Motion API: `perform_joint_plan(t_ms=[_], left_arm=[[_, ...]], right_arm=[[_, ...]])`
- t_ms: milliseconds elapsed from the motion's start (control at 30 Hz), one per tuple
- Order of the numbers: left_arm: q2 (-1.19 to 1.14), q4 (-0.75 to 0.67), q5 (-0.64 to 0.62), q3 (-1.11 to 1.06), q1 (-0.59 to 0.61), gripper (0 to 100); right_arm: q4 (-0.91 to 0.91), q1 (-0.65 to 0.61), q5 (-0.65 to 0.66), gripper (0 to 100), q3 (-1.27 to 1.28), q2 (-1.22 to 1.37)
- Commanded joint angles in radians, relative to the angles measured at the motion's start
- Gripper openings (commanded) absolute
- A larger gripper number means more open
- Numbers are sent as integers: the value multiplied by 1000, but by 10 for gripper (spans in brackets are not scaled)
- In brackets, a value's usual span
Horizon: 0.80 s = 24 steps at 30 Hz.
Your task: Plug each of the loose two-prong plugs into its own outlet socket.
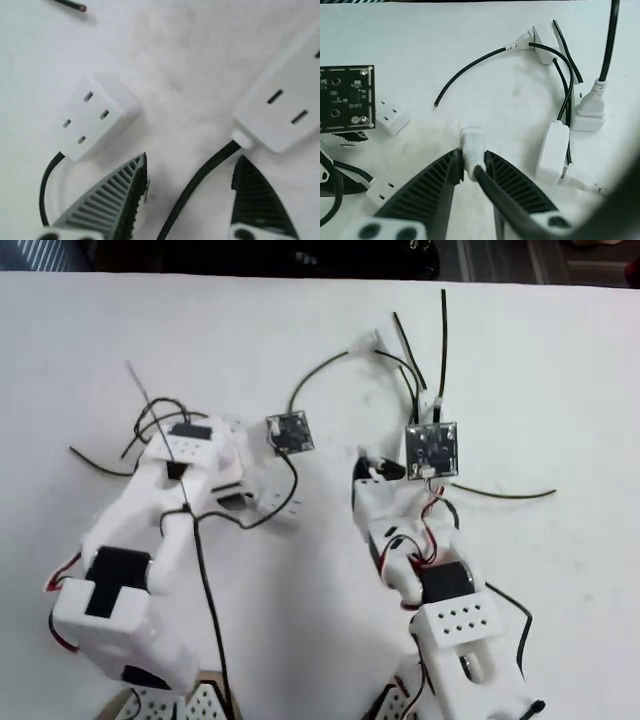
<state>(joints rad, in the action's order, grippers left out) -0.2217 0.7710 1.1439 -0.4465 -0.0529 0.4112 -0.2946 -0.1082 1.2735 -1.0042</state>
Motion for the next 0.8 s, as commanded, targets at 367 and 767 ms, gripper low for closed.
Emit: perform_joint_plan(t_ms=[367,767], left_arm=[[202,292,-49,34,-15,83],[269,304,-138,26,2,241]], right_arm=[[-22,4,-9,17,2,-16],[-15,4,-9,17,3,-16]])
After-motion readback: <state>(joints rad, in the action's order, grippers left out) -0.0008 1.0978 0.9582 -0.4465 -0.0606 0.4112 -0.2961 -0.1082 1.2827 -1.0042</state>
